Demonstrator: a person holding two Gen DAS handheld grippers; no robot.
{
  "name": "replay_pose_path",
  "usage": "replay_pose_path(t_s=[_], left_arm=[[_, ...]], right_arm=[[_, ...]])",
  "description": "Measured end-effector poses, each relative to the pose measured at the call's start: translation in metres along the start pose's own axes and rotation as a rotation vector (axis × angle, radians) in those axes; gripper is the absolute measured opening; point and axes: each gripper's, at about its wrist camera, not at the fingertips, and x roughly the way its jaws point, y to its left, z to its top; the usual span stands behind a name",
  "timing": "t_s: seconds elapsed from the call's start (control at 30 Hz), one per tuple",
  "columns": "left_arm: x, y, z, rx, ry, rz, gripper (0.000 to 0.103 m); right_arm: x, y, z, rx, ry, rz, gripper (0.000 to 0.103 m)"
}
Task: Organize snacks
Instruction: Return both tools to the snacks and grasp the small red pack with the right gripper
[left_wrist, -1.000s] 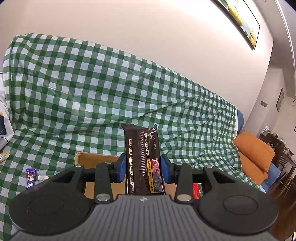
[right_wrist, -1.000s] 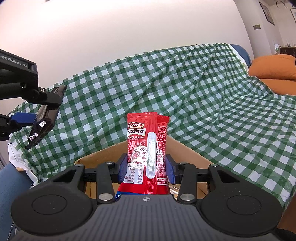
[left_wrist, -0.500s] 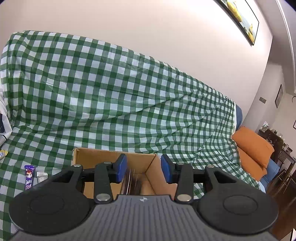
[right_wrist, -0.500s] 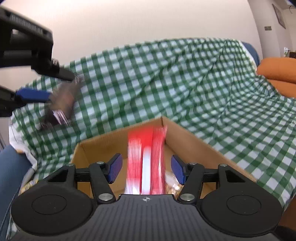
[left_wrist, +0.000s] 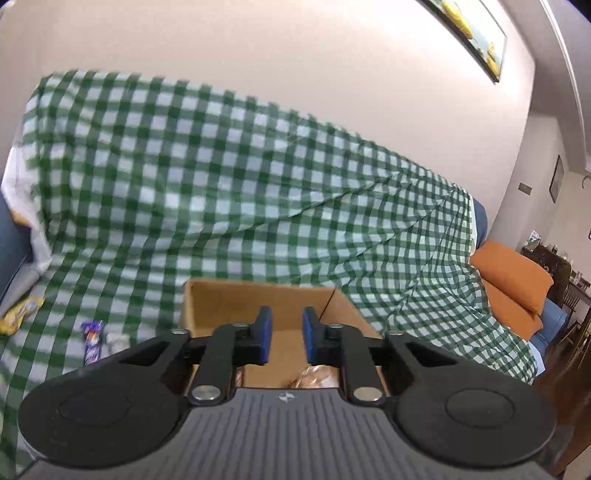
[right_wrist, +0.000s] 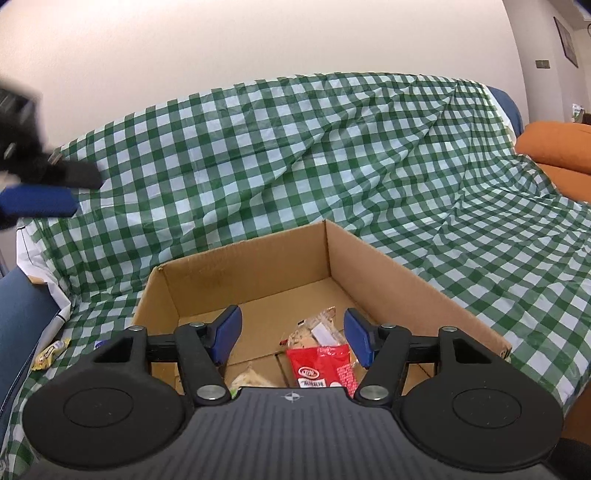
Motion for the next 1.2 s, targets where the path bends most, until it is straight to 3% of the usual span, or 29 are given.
replay_pose_path(t_s=[0.17, 0.23, 0.33, 0.47, 0.67, 0.8, 0.97, 1.1, 1.2], left_arm=[[-0.012, 0.049, -0.016, -0.089, 0.040, 0.006, 0.006], [-0.014, 0.068, -0.023, -0.086, 0.048, 0.036, 0.004], [-0.015, 0.095, -0.035, -0.046, 0.073, 0.094, 0.003], [-0.015, 0.137, -0.052, -0.005, 0.092, 0.153, 0.002], [-0.016, 0.194, -0.073, -0.055, 0.093, 0.187, 0.002], [-0.018, 0.222, -0.076, -0.188, 0.078, 0.173, 0.002], [-0.021, 0.230, -0.075, -0.231, 0.027, 0.137, 0.002], [-0.026, 0.239, -0.073, -0.277, -0.011, 0.156, 0.002], [-0.032, 0.256, -0.072, -0.352, -0.047, 0.189, 0.002]], right_arm=[[-0.005, 0.005, -0.003, -0.022, -0.008, 0.012, 0.051], [-0.006, 0.006, -0.006, -0.034, -0.007, 0.023, 0.038], [-0.008, 0.010, -0.010, -0.042, 0.000, 0.041, 0.032], [-0.014, 0.018, -0.014, -0.074, -0.020, 0.059, 0.031], [-0.026, 0.039, -0.020, -0.149, -0.066, 0.102, 0.029], [-0.032, 0.059, -0.020, -0.198, -0.075, 0.137, 0.028], [-0.029, 0.095, -0.003, -0.192, -0.017, 0.228, 0.028], [-0.006, 0.144, 0.003, -0.189, 0.098, 0.317, 0.029], [0.019, 0.184, -0.006, -0.216, 0.174, 0.333, 0.029]])
